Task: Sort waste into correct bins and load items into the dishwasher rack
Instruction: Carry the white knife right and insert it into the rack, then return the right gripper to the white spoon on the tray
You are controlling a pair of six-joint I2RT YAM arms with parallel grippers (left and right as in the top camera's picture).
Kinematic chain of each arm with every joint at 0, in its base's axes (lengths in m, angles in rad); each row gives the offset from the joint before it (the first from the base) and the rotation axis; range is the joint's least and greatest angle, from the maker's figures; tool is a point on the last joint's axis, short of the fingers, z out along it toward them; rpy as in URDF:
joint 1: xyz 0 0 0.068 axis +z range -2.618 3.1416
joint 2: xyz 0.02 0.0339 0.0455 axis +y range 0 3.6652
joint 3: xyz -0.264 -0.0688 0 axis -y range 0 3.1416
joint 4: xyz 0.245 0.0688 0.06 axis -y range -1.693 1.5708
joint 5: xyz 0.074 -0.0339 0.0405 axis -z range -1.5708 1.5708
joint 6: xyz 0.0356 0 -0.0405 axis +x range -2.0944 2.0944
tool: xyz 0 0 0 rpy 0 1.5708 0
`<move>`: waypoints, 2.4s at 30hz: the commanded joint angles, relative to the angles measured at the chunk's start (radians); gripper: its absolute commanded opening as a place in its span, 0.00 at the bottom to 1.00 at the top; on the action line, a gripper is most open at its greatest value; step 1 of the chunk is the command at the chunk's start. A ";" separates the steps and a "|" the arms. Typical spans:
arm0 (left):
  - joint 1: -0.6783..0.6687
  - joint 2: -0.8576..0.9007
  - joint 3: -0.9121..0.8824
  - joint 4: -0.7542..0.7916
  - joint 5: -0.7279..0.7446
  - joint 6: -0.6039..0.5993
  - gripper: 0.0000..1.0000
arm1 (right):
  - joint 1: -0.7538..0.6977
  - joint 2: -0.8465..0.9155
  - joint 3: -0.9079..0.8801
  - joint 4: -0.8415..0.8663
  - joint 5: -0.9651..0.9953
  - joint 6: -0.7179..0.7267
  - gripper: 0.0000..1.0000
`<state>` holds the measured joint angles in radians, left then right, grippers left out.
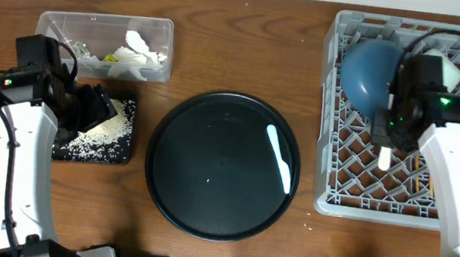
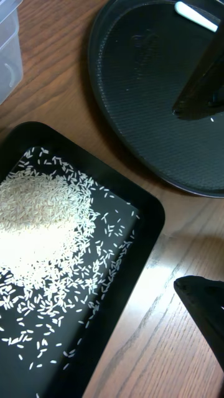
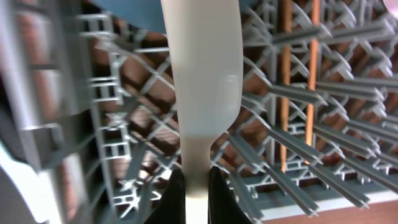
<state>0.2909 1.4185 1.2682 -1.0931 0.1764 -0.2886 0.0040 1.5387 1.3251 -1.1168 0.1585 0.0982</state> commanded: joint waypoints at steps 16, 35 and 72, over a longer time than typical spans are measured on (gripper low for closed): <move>0.002 -0.001 -0.006 -0.002 -0.002 -0.005 0.81 | -0.052 -0.002 -0.192 0.140 0.055 -0.029 0.04; 0.002 -0.001 -0.006 -0.002 -0.002 -0.005 0.81 | -0.043 -0.019 -0.119 0.179 -0.131 -0.056 0.53; 0.002 -0.001 -0.006 -0.002 -0.002 -0.005 0.81 | 0.546 0.418 -0.002 0.217 -0.150 0.148 0.50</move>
<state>0.2909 1.4185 1.2682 -1.0931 0.1768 -0.2886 0.5327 1.9270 1.3300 -0.9054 -0.0731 0.1650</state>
